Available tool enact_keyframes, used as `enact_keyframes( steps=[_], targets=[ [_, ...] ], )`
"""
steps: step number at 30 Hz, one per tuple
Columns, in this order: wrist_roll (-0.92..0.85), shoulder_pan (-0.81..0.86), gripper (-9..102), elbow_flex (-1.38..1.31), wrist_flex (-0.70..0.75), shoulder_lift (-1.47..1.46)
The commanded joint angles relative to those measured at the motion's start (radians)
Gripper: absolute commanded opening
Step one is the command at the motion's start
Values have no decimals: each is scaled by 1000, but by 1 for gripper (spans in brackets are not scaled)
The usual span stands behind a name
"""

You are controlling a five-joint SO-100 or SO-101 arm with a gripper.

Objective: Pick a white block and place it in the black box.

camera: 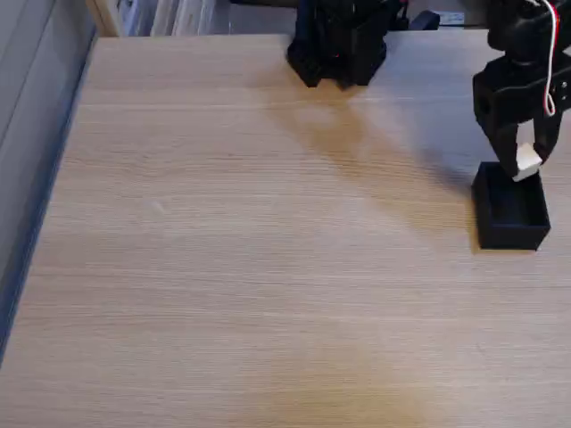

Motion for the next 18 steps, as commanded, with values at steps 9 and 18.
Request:
enact_keyframes(
  steps=[9, 18],
  targets=[
    [-37, 5, 17, -14, 26, 64],
    [-35, 117, 0, 170, 35, 279]
  ],
)
